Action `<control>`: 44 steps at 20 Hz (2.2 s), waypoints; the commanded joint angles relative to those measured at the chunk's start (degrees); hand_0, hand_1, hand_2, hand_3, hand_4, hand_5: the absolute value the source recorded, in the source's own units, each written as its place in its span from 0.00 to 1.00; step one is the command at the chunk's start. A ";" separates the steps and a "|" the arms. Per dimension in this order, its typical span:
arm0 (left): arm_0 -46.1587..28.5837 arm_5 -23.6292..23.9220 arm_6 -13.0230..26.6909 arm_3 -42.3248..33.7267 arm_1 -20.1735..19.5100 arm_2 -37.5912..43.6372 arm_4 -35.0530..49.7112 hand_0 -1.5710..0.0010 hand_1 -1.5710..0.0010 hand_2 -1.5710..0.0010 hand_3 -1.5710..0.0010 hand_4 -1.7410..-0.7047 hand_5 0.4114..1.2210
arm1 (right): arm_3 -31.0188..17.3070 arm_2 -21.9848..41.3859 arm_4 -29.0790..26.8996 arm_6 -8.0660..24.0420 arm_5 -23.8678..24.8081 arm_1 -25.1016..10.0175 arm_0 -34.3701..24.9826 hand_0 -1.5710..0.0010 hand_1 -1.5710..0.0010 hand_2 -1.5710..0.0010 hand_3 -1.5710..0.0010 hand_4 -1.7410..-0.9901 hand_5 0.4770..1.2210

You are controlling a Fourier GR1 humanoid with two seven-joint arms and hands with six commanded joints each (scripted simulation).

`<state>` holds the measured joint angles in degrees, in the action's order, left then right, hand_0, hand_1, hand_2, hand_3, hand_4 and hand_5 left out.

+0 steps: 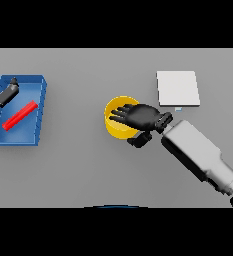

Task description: Pick up the red beaker and tilt it to pour out 1 green nut into yellow bowl. Pick up the yellow bowl and place it on the metallic measuring scale.

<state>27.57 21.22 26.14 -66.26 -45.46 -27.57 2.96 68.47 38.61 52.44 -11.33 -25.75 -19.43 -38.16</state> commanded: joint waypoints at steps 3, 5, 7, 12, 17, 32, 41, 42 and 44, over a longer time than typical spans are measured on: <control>0.08 -0.14 0.08 0.03 -0.28 0.27 0.22 1.00 1.00 1.00 1.00 0.96 0.35 | -0.83 0.51 -0.05 -0.16 -1.93 0.18 -1.48 1.00 1.00 1.00 1.00 0.64 0.35; 0.41 -0.55 -0.15 0.75 -0.07 0.43 0.51 1.00 1.00 1.00 1.00 0.96 0.36 | -3.73 0.73 0.13 1.15 -2.39 1.62 -2.50 1.00 1.00 1.00 1.00 0.63 0.35; 0.05 -0.40 0.30 0.24 -0.02 0.24 0.51 1.00 1.00 1.00 1.00 0.96 0.35 | -5.03 0.91 -0.02 1.21 -3.12 2.14 -2.82 1.00 1.00 1.00 0.99 0.62 0.36; -0.74 -0.15 -0.71 0.29 0.12 0.17 0.49 1.00 1.00 1.00 1.00 0.96 0.36 | -6.23 0.09 -1.17 3.54 -5.86 3.04 -2.55 0.98 0.98 0.95 0.91 0.58 0.44; 0.14 -0.33 -0.08 0.18 -0.35 0.40 0.38 1.00 1.00 1.00 1.00 0.95 0.36 | -6.09 0.29 -1.83 1.49 -6.71 2.89 -2.64 0.37 0.37 0.39 0.65 0.30 0.79; 0.72 -0.13 -1.13 1.62 0.63 -0.34 -0.54 1.00 1.00 1.00 1.00 0.97 0.35 | 0.09 -0.89 -5.44 3.93 -9.32 -0.32 -2.93 0.01 0.01 0.13 0.17 0.01 0.99; 0.83 -0.48 -1.43 1.01 -0.47 0.31 -0.25 1.00 1.00 1.00 1.00 0.96 0.35 | 4.44 -6.08 -6.88 6.13 -10.29 -4.45 -4.83 0.00 0.00 0.09 0.16 0.00 1.00; 0.61 -0.34 -1.56 1.21 -0.12 0.05 -0.43 1.00 1.00 1.00 1.00 0.96 0.35 | 3.63 -6.64 -7.19 5.18 -10.04 -4.85 -5.47 0.00 0.00 0.08 0.12 0.00 1.00; 1.21 -0.81 -0.25 1.18 -0.53 0.01 -0.55 1.00 1.00 1.00 1.00 0.97 0.36 | 3.37 -8.34 -7.86 6.66 -10.59 -5.71 -5.73 0.00 0.00 0.06 0.17 0.00 1.00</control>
<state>28.78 20.42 25.88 -65.08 -46.00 -27.56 2.40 71.84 30.25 44.61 -4.52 -36.33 -25.18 -43.92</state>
